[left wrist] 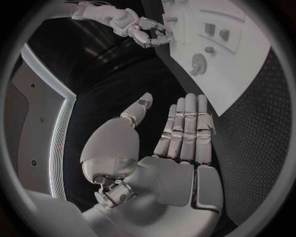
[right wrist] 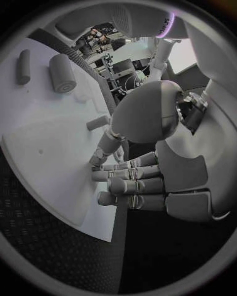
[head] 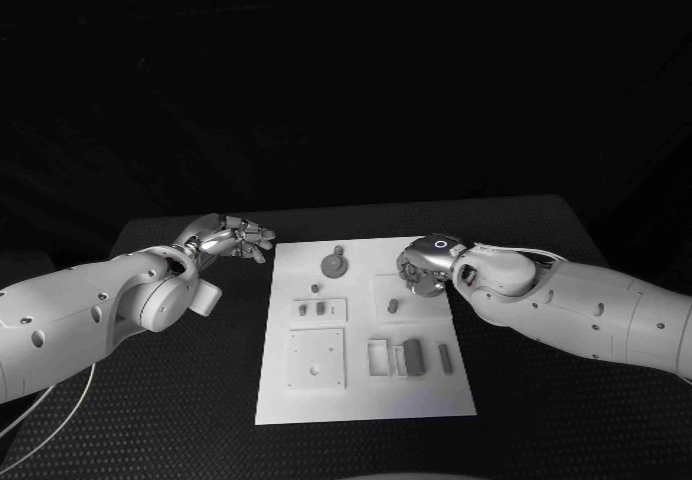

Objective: Assemble the parts on the task board

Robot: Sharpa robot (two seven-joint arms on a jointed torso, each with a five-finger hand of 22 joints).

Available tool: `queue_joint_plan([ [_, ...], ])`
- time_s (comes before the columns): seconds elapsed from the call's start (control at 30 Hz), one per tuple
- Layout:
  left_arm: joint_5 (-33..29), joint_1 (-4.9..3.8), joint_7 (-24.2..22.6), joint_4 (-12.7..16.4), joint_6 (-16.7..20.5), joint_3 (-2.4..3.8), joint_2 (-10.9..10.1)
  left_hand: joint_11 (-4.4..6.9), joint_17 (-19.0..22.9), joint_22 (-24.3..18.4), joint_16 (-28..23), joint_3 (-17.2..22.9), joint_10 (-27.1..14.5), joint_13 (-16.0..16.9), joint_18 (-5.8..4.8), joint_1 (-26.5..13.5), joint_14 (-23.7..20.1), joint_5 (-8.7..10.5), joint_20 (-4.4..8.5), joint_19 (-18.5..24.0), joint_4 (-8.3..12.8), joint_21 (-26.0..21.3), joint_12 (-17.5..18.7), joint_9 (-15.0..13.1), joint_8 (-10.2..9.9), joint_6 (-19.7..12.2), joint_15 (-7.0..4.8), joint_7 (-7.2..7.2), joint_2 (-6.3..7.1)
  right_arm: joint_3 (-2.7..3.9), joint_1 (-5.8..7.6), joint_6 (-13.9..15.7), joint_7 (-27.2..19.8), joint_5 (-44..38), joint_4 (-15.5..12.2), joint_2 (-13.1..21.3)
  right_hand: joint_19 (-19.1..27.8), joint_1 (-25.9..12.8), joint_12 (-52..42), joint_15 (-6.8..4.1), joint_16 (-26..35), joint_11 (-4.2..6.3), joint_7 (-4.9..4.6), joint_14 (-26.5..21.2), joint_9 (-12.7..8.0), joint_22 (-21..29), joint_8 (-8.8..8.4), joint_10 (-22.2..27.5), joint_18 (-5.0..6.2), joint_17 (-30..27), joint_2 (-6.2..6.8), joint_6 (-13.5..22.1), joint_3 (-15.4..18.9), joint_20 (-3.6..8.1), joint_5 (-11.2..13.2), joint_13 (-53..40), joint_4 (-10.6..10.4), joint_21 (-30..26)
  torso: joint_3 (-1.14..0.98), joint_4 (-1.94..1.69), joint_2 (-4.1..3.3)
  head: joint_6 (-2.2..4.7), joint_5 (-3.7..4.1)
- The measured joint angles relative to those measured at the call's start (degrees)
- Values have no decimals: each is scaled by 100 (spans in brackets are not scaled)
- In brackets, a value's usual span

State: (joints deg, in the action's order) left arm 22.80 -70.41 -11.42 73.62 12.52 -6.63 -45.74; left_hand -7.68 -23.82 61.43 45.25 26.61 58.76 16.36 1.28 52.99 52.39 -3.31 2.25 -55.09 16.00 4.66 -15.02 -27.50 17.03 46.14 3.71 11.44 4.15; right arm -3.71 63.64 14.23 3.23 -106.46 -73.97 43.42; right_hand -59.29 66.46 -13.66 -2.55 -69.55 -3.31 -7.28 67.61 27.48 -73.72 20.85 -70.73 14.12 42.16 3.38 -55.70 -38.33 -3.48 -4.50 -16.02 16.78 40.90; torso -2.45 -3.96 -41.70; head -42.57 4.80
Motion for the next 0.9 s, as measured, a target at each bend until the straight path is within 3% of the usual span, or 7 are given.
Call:
queue_joint_plan([
  [0.6,7,0,35,-4,1,0,-14,-21,-28,-9,-24,0,-21,0,-6,0,0,0,0,0,0,-21,25,10,0,-21,0,20,0,-21,-35,163,135,102,-131,80,-153,136,-1,-74,0,86,64,142,43,-50,54,-178,-11,30,-135,-156,23,89,5,-86,20,26,7,0,-2,-2,16],
  [0.9,9,0,46,-17,1,0,-17,-33,-40,-12,-24,-13,-33,-4,-5,-23,0,0,-21,-20,-13,-21,25,15,0,-34,0,7,-23,36,-38,148,154,261,-222,149,-163,150,0,-80,0,86,83,165,61,-51,78,-218,-10,35,-148,-175,29,81,5,-100,26,26,7,0,-2,3,20],
])
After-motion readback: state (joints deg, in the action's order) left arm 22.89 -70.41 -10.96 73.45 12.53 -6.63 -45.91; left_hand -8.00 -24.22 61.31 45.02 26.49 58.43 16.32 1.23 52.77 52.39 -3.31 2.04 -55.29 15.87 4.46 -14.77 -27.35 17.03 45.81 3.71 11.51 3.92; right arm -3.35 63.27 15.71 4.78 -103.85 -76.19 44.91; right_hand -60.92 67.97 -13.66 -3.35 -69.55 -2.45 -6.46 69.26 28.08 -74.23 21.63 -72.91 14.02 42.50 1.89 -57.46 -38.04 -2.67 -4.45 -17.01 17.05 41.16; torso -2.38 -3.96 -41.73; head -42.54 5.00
